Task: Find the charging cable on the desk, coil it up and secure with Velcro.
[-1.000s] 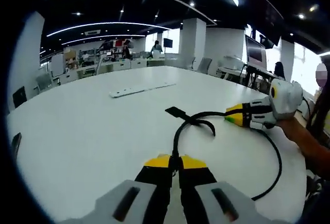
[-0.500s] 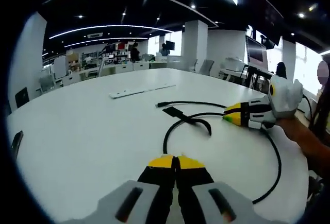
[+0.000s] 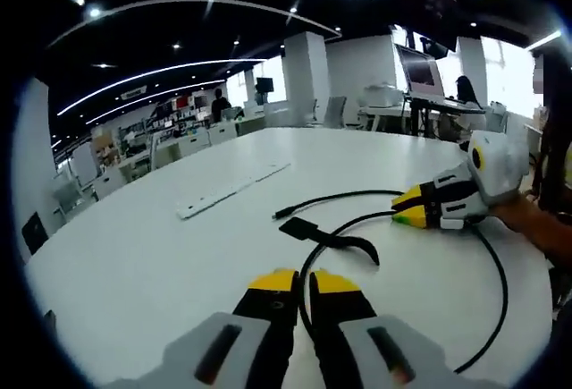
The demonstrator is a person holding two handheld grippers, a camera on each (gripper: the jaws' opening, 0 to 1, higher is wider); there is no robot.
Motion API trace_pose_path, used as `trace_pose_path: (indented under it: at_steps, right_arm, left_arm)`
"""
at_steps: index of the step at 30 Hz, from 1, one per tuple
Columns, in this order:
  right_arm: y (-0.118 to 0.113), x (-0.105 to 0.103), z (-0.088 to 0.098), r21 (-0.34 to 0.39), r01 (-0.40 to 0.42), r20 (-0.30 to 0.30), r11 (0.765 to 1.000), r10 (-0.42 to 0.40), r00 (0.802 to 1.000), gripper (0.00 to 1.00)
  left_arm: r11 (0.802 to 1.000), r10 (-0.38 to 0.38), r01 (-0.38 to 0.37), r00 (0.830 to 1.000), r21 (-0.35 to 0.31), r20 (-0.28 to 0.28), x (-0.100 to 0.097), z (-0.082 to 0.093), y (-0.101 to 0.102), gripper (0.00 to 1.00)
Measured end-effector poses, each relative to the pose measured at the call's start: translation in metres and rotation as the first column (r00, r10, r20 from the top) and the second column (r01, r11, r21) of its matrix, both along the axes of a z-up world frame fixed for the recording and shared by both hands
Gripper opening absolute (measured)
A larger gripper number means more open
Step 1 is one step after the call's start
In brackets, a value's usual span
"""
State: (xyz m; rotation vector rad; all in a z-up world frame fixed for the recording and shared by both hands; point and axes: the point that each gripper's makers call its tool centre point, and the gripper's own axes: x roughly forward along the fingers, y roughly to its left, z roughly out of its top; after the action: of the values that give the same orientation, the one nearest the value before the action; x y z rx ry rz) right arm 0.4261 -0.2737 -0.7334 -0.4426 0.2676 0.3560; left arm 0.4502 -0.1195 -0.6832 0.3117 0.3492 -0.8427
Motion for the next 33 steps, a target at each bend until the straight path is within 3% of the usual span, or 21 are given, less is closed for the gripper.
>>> trace_pose_path:
  at_steps: [3, 9, 14, 23, 33]
  right_arm:
    - [0.000, 0.000, 0.000, 0.002, -0.001, 0.003, 1.000, 0.001, 1.000, 0.09]
    - [0.000, 0.000, 0.001, 0.008, -0.006, 0.008, 1.000, 0.006, 1.000, 0.09]
    - [0.000, 0.000, 0.001, 0.014, -0.007, 0.010, 1.000, 0.007, 1.000, 0.09]
    - [0.001, -0.001, 0.001, 0.017, -0.012, 0.013, 1.000, 0.012, 1.000, 0.09]
    - [0.001, -0.001, 0.001, 0.018, -0.011, 0.016, 1.000, 0.011, 1.000, 0.09]
  left_arm:
    - [0.999, -0.026, 0.026, 1.000, 0.035, 0.003, 0.010, 0.000, -0.010, 0.14]
    - [0.991, -0.082, 0.080, 0.997, 0.105, 0.014, 0.027, 0.005, -0.022, 0.19]
    - [0.987, -0.124, 0.121, 0.992, 0.104, 0.027, 0.037, 0.019, -0.035, 0.24]
    - [0.976, -0.184, 0.178, 0.982, 0.129, 0.035, 0.059, 0.024, -0.058, 0.31]
    - [0.968, -0.224, 0.222, 0.974, 0.114, 0.008, 0.076, 0.014, -0.081, 0.33]
